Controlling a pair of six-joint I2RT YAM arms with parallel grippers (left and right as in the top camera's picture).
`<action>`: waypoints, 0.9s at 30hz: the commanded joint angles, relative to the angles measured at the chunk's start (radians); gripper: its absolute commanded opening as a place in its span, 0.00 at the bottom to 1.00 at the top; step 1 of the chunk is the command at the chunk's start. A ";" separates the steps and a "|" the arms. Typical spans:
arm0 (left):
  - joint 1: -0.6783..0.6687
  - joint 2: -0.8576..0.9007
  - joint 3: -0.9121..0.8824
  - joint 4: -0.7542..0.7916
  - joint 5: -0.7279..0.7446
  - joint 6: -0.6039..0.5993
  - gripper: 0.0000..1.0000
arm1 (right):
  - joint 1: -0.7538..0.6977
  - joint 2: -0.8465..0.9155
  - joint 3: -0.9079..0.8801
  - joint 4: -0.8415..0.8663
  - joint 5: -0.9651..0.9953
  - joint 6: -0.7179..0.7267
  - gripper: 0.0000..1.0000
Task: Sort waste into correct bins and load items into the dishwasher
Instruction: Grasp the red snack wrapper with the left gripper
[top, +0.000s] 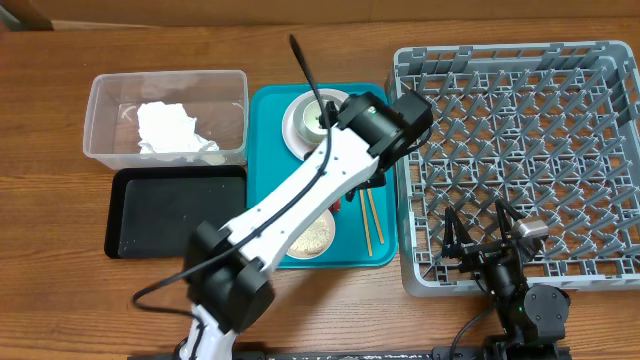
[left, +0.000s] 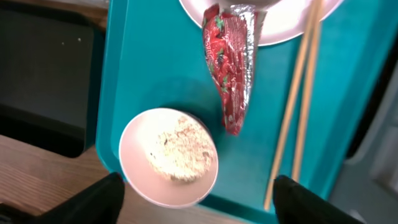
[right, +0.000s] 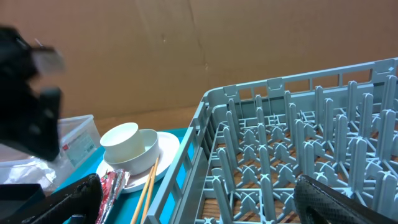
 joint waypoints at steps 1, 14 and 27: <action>0.022 0.069 -0.008 0.012 0.008 0.014 0.75 | -0.005 -0.012 -0.011 0.005 0.008 0.000 1.00; 0.043 0.192 -0.010 0.094 0.093 0.102 0.67 | -0.005 -0.012 -0.011 0.004 0.008 0.000 1.00; 0.043 0.211 -0.137 0.200 0.070 0.102 0.48 | -0.005 -0.012 -0.011 0.005 0.008 0.000 1.00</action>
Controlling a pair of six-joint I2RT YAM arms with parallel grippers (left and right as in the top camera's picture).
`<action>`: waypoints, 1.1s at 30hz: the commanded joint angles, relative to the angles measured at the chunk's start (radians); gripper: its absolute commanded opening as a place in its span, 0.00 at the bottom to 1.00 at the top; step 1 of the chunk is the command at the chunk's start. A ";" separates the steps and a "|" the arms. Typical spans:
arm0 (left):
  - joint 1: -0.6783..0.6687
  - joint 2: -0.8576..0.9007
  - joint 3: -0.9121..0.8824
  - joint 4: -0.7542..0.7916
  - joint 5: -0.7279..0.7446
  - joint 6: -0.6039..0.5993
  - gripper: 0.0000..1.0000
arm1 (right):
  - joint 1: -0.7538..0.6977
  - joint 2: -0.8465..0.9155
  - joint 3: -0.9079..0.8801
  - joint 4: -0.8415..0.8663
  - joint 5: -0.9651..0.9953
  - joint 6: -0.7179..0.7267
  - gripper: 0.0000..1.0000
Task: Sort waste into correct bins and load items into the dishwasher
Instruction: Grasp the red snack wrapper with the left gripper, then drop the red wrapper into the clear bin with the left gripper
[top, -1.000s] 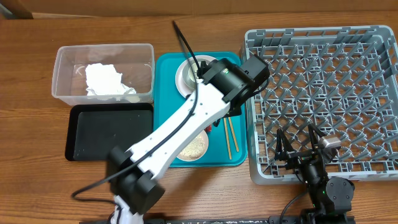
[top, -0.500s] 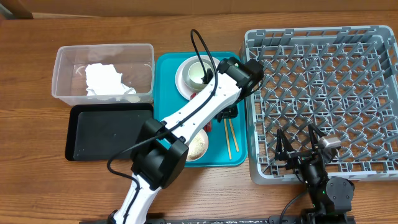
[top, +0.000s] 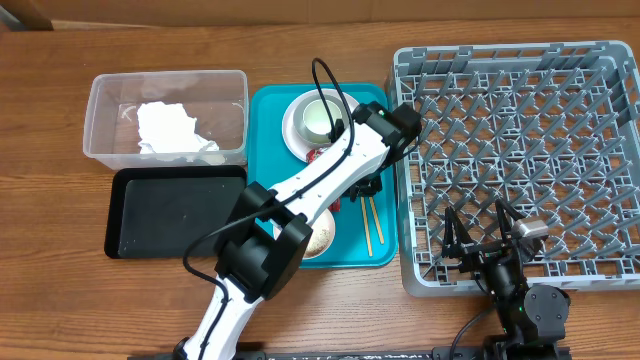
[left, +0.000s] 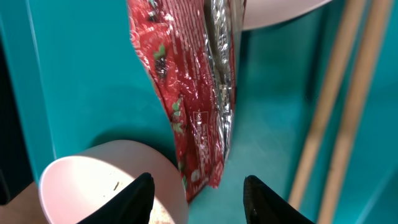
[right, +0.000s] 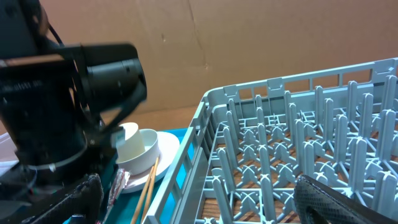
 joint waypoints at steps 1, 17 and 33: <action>0.003 0.020 -0.050 0.029 -0.015 0.001 0.49 | -0.005 -0.012 -0.011 0.005 0.008 0.000 1.00; 0.019 0.019 -0.065 0.074 -0.077 0.039 0.04 | -0.005 -0.012 -0.011 0.005 0.008 0.000 1.00; 0.122 -0.093 0.360 -0.308 -0.074 0.042 0.04 | -0.005 -0.012 -0.011 0.005 0.008 0.000 1.00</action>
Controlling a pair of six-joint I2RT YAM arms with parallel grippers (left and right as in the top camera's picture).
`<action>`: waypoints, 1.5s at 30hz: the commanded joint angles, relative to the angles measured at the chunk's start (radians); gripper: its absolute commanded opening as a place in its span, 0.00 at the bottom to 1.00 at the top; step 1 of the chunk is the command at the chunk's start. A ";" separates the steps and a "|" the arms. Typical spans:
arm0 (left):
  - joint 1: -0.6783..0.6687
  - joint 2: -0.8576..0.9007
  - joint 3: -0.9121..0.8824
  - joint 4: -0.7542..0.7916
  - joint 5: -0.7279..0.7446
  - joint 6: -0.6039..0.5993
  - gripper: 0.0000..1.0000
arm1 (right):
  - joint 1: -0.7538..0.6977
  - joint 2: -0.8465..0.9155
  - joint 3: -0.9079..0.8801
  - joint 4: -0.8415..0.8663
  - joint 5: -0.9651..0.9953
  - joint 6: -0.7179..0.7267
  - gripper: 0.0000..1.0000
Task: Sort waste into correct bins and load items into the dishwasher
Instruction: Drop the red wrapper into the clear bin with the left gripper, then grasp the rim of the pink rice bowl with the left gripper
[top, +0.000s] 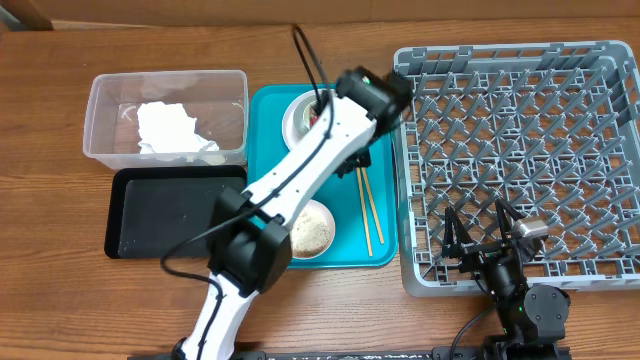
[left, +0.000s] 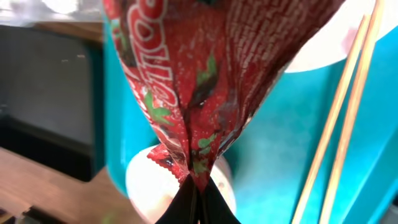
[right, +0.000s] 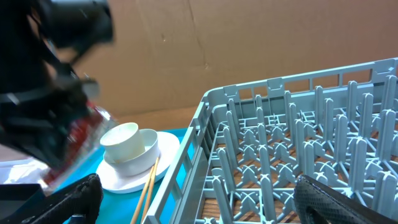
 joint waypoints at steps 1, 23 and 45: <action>0.068 -0.098 0.074 -0.027 -0.017 0.027 0.04 | -0.005 -0.012 -0.011 0.005 0.009 0.000 1.00; 0.619 -0.122 0.028 0.019 0.047 0.036 0.40 | -0.005 -0.012 -0.011 0.005 0.009 0.000 1.00; 0.525 -0.187 0.010 -0.027 0.635 0.489 0.53 | -0.005 -0.012 -0.011 0.005 0.009 0.000 1.00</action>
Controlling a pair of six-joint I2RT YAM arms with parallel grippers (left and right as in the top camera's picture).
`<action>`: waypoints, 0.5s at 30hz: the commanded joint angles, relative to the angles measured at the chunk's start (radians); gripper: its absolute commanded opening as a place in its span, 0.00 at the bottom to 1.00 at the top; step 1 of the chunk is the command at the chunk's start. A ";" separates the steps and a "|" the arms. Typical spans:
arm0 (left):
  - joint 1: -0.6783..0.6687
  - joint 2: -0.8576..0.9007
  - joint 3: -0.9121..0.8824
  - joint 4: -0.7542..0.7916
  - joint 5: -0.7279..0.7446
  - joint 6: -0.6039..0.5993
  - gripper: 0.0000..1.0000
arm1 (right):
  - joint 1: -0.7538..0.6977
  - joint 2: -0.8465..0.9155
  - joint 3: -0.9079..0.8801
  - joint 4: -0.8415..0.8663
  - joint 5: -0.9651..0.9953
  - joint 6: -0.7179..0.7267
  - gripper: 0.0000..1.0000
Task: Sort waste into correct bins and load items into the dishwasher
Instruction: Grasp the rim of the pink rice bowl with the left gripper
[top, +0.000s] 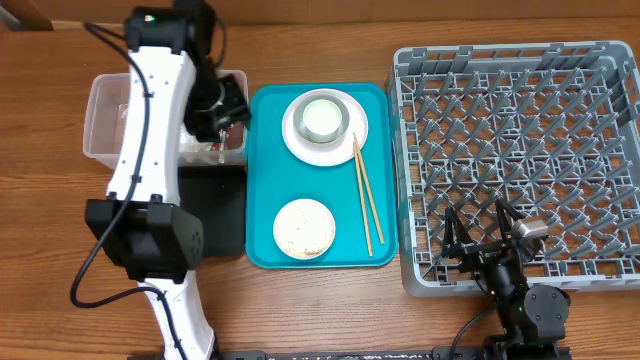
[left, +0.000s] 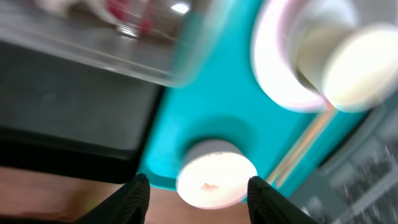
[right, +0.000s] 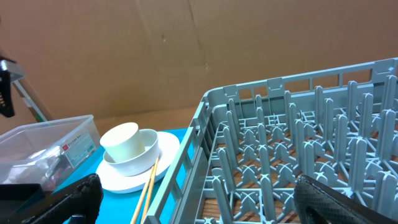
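Note:
My left gripper (top: 228, 108) hangs open over the right end of the clear plastic bin (top: 98, 100), its fingers (left: 134, 194) wide apart with nothing between them. A red snack wrapper (left: 127, 9) lies inside the bin, blurred, a bit of it showing by the wall (top: 215, 150). On the teal tray (top: 265, 180) stand a cup in a bowl on a white plate (top: 325, 120), a pair of chopsticks (top: 362, 195) and a small bowl of crumbs (top: 305, 228). My right gripper (right: 199, 208) rests open at the grey dish rack's (top: 520, 150) front edge.
A black tray (top: 215, 215) lies in front of the clear bin, largely covered by my left arm (top: 150, 150). White tissue (top: 128, 118) sits in the bin. Bare wooden table surrounds everything.
My left gripper was shut on the red wrapper above the plate on the teal tray. Now it is over the clear bin and open, and the wrapper lies in the bin.
First my left gripper was open above the tray, the wrapper lying half on the plate. Then its open fingers were low around the wrapper. Then it held the wrapper up. Now the wrapper is in the clear bin. The right arm stayed still.

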 joint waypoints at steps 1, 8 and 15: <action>-0.073 -0.055 -0.023 -0.003 0.157 0.108 0.54 | -0.005 -0.012 -0.011 0.005 0.008 0.000 1.00; -0.268 -0.113 -0.092 -0.003 0.110 0.107 0.57 | -0.005 -0.012 -0.011 0.005 0.008 0.000 1.00; -0.465 -0.153 -0.230 -0.003 0.009 0.033 0.45 | -0.005 -0.012 -0.011 0.005 0.008 0.000 1.00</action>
